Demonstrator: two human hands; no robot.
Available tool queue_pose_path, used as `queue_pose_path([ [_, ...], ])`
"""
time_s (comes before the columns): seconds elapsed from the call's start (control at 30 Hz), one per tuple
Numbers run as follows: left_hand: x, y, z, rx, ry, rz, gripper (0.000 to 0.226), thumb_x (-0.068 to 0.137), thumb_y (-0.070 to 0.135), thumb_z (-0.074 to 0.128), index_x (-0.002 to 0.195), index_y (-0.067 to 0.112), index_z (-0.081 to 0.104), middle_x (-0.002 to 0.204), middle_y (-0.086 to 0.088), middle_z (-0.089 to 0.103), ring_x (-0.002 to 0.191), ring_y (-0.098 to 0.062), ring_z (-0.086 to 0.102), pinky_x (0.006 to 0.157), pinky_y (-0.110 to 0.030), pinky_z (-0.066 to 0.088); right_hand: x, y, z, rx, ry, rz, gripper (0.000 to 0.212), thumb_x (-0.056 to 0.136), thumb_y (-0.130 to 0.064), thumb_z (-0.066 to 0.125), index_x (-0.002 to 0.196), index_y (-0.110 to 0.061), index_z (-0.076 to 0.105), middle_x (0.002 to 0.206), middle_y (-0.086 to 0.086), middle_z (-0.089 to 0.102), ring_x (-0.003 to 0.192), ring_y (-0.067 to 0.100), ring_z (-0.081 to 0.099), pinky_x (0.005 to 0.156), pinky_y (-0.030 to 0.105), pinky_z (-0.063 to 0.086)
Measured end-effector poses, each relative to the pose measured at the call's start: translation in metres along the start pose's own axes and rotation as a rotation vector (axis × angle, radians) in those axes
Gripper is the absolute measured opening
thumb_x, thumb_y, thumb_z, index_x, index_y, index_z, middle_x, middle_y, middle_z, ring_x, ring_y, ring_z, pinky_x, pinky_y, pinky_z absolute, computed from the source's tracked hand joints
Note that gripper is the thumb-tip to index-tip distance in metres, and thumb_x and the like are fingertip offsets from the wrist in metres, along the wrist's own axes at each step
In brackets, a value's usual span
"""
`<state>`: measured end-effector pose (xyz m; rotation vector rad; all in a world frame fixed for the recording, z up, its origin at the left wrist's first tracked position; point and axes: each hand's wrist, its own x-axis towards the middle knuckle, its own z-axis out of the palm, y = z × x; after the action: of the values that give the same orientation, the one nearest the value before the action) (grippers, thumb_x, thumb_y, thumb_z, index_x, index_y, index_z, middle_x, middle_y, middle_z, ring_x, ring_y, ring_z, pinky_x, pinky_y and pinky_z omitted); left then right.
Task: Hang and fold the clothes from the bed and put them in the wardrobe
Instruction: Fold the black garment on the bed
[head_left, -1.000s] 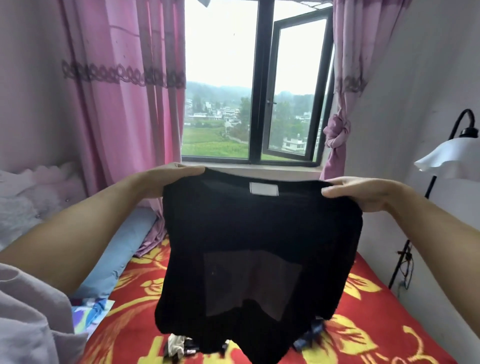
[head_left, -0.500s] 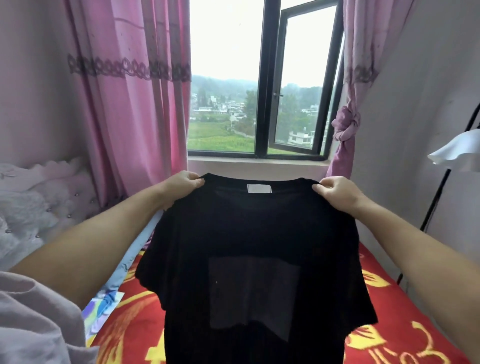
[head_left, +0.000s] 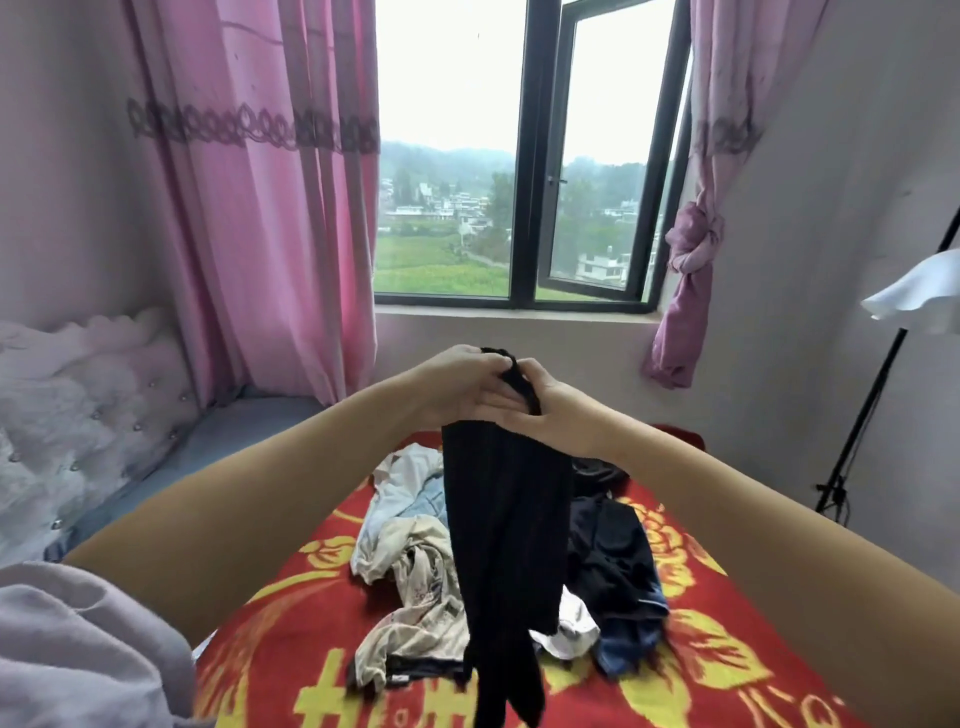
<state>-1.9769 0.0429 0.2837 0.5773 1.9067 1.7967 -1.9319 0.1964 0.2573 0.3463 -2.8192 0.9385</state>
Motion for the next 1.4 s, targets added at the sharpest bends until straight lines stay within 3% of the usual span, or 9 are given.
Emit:
queue_pose_path([
  [0.23, 0.012, -0.003, -0.013, 1.3, 0.174, 0.493, 0.064, 0.083, 0.035, 0.068, 0.139, 0.021, 0.04, 0.141, -0.003, 0.038, 0.133, -0.02, 0.03, 0.114, -0.043, 0.022, 0.005, 0.016, -0.01, 0.016, 0.104, -0.154, 0.051, 0.084, 0.007, 0.038, 0.123, -0.02, 0.057, 0.109, -0.006, 0.061, 0.097, 0.011, 0.056, 0.076, 0.003, 0.039],
  [0.4, 0.024, 0.005, -0.02, 0.951, 0.138, 0.324, 0.025, 0.095, 0.025, 0.054, 0.093, 0.002, 0.062, 0.084, -0.011, 0.061, 0.077, -0.02, 0.054, 0.067, -0.03, 0.041, 0.002, 0.026, -0.024, 0.026, 0.245, 0.003, 0.035, 0.082, -0.001, 0.042, 0.097, -0.025, 0.062, 0.095, -0.001, 0.067, 0.087, 0.018, 0.061, 0.071, 0.023, 0.05],
  [0.53, 0.032, 0.0, 0.0, 0.909, 0.236, 0.455, 0.016, 0.098, 0.021, 0.048, 0.092, 0.009, 0.057, 0.087, -0.004, 0.059, 0.081, -0.018, 0.054, 0.067, -0.028, 0.038, -0.003, 0.052, -0.02, -0.08, 0.105, 0.268, 0.019, 0.082, -0.02, 0.051, 0.09, -0.015, 0.067, 0.089, 0.001, 0.07, 0.085, 0.02, 0.064, 0.079, 0.036, 0.055],
  [0.73, 0.052, -0.01, 0.006, 0.909, -0.072, 0.327, 0.017, 0.094, 0.028, 0.056, 0.085, 0.016, 0.064, 0.076, 0.009, 0.06, 0.064, 0.004, 0.054, 0.059, -0.01, 0.043, -0.032, 0.133, 0.027, -0.246, -0.145, 0.454, 0.016, 0.083, -0.018, 0.053, 0.07, -0.009, 0.053, 0.077, 0.005, 0.06, 0.074, 0.025, 0.056, 0.059, 0.03, 0.036],
  [0.83, 0.068, -0.038, 0.008, 0.974, -0.182, 0.193, 0.02, 0.09, 0.032, 0.062, 0.072, 0.023, 0.06, 0.06, 0.018, 0.055, 0.053, 0.005, 0.049, 0.051, -0.007, 0.039, -0.048, 0.169, 0.029, -0.228, 0.011, 0.544, 0.028, 0.084, -0.018, 0.051, 0.057, -0.019, 0.042, 0.06, -0.003, 0.051, 0.06, 0.018, 0.049, 0.048, 0.028, 0.031],
  [1.07, 0.111, -0.052, 0.033, 1.233, -0.195, 0.401, 0.026, 0.089, 0.024, 0.064, 0.066, 0.021, 0.054, 0.059, 0.012, 0.052, 0.054, -0.001, 0.048, 0.058, -0.02, 0.037, -0.083, 0.221, -0.027, -0.317, 0.451, 0.529, 0.004, 0.087, -0.018, 0.047, 0.089, -0.015, 0.049, 0.08, 0.012, 0.06, 0.078, 0.036, 0.057, 0.063, 0.038, 0.043],
  [1.2, 0.119, -0.054, 0.028, 1.148, -0.008, 0.654, 0.013, 0.089, 0.008, 0.056, 0.091, 0.006, 0.068, 0.083, -0.006, 0.069, 0.076, -0.025, 0.062, 0.075, -0.036, 0.049, -0.113, 0.229, -0.051, -0.491, 0.587, 0.448, 0.04, 0.087, -0.044, 0.033, 0.107, -0.013, 0.05, 0.078, 0.01, 0.058, 0.068, 0.03, 0.049, 0.062, 0.036, 0.034],
  [1.3, 0.106, -0.091, 0.003, 1.135, 0.01, 0.687, 0.02, 0.082, -0.001, 0.053, 0.094, 0.003, 0.068, 0.088, -0.01, 0.066, 0.081, -0.031, 0.061, 0.075, -0.04, 0.05, -0.124, 0.222, -0.024, -0.554, 0.496, 0.249, 0.052, 0.085, -0.047, 0.034, 0.108, -0.007, 0.057, 0.077, 0.016, 0.065, 0.063, 0.04, 0.061, 0.057, 0.039, 0.042],
  [1.4, 0.079, -0.172, -0.037, 1.128, -0.001, 0.589, 0.03, 0.071, -0.007, 0.052, 0.091, 0.002, 0.072, 0.083, -0.014, 0.063, 0.075, -0.033, 0.062, 0.07, -0.038, 0.05, -0.127, 0.214, 0.055, -0.528, 0.217, 0.148, 0.029, 0.081, -0.012, 0.066, 0.109, -0.002, 0.062, 0.083, 0.018, 0.07, 0.064, 0.041, 0.066, 0.053, 0.041, 0.051],
])
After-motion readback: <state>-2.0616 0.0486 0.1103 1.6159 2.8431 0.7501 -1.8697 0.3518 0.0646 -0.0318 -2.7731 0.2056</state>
